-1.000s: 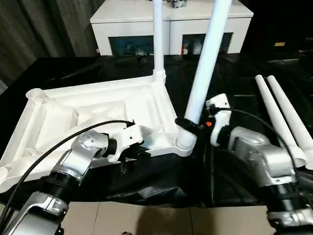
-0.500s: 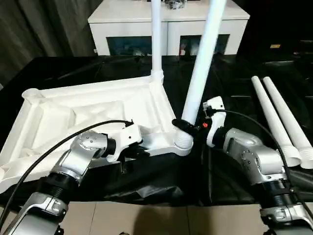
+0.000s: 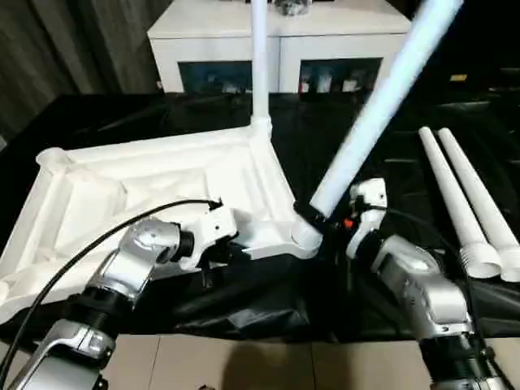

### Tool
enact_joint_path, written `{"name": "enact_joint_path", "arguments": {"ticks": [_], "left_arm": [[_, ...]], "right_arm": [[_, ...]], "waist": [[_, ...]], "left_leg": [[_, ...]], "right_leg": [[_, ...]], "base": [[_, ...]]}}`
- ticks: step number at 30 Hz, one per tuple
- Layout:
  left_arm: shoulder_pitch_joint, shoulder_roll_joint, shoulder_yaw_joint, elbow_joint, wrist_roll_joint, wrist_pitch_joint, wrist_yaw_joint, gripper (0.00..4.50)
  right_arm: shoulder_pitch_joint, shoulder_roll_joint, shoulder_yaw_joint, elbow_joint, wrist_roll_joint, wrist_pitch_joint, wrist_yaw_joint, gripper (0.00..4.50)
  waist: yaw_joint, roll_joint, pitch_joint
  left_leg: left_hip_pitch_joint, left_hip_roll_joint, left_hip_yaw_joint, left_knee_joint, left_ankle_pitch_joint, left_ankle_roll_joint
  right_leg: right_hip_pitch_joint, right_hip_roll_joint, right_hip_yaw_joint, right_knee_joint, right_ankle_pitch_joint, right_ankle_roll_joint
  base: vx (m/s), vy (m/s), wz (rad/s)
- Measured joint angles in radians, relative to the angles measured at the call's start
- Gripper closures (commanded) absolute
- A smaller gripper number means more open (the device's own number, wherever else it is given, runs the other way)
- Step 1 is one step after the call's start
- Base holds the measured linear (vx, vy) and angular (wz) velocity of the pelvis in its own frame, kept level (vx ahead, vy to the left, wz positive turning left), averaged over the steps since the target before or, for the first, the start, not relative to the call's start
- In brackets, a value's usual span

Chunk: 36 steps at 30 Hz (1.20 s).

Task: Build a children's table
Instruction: Insert table leg to table base, then rotate leg to tighten

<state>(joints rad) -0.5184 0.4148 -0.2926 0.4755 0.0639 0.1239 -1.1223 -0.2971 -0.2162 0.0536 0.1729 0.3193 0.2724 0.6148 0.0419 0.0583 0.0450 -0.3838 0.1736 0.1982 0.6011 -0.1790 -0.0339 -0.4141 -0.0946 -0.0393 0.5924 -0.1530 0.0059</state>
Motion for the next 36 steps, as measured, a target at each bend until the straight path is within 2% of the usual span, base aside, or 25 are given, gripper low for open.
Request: {"name": "enact_joint_path", "arguments": {"ticks": [3,7,13,14,16,23,29,36], "left_arm": [[0.000,0.000,0.000,0.001,0.000,0.000,-0.001,4.50],[0.000,0.002,0.000,0.006,0.000,0.000,0.001,4.50],[0.000,0.006,0.001,0.010,0.003,0.000,0.004,4.50],[0.000,0.006,0.000,0.010,0.008,0.000,0.005,4.50],[0.000,0.006,-0.002,0.010,0.010,0.000,0.005,4.50],[0.012,0.009,-0.003,-0.004,0.011,0.000,0.007,4.50],[0.027,0.007,-0.003,-0.021,0.011,-0.001,0.019,4.50],[0.041,0.001,0.001,-0.021,0.010,0.008,0.048,4.50]], "right_arm": [[0.005,-0.026,0.035,-0.034,-0.037,-0.001,0.003,2.64],[-0.022,-0.035,0.054,-0.023,-0.053,0.023,0.005,2.64],[-0.120,-0.084,0.114,0.026,-0.088,0.100,0.067,2.64],[-0.141,-0.102,0.132,0.031,-0.098,0.126,0.090,2.64],[-0.145,-0.108,0.135,0.034,-0.098,0.141,0.104,2.64],[-0.127,-0.110,0.135,0.022,-0.096,0.144,0.110,2.64],[-0.104,-0.105,0.125,0.002,-0.096,0.144,0.101,2.64],[-0.096,-0.052,0.095,0.028,-0.095,0.136,0.034,2.64]], "waist": [[0.000,0.000,-0.001],[-0.005,-0.001,-0.001],[-0.009,-0.008,-0.004],[-0.009,-0.013,-0.006],[-0.008,-0.018,-0.009],[-0.007,-0.021,-0.013],[-0.007,-0.018,-0.016],[-0.013,-0.018,-0.016]], "left_leg": [[0.000,0.000,0.000,0.000,0.000,0.000],[0.001,0.000,0.000,0.000,0.000,0.000],[0.002,0.000,0.000,0.001,0.000,0.000],[0.002,0.000,0.000,0.001,0.000,0.000],[0.003,0.000,-0.001,0.000,0.000,0.000],[0.004,0.000,0.000,0.000,0.000,0.000],[0.006,0.000,0.000,-0.002,0.000,0.000],[0.016,-0.001,-0.001,-0.003,0.000,0.000]], "right_leg": [[0.000,0.000,0.000,0.000,0.000,0.000],[0.001,0.000,0.000,0.000,-0.001,0.002],[0.001,0.000,0.001,0.000,-0.002,0.003],[0.001,0.000,0.001,0.001,-0.002,0.004],[0.002,0.000,0.000,0.001,-0.002,0.004],[0.002,0.000,0.001,0.000,-0.003,0.005],[0.003,0.000,0.000,0.000,-0.004,0.007],[0.012,0.000,0.001,-0.004,-0.006,0.009]], "base": [[0.000,0.000,0.00],[0.000,0.000,0.00],[0.000,0.000,0.00],[0.000,0.000,0.00],[0.000,0.000,0.00],[0.000,0.000,0.00],[0.000,0.000,0.00],[0.000,0.000,0.00]]}}
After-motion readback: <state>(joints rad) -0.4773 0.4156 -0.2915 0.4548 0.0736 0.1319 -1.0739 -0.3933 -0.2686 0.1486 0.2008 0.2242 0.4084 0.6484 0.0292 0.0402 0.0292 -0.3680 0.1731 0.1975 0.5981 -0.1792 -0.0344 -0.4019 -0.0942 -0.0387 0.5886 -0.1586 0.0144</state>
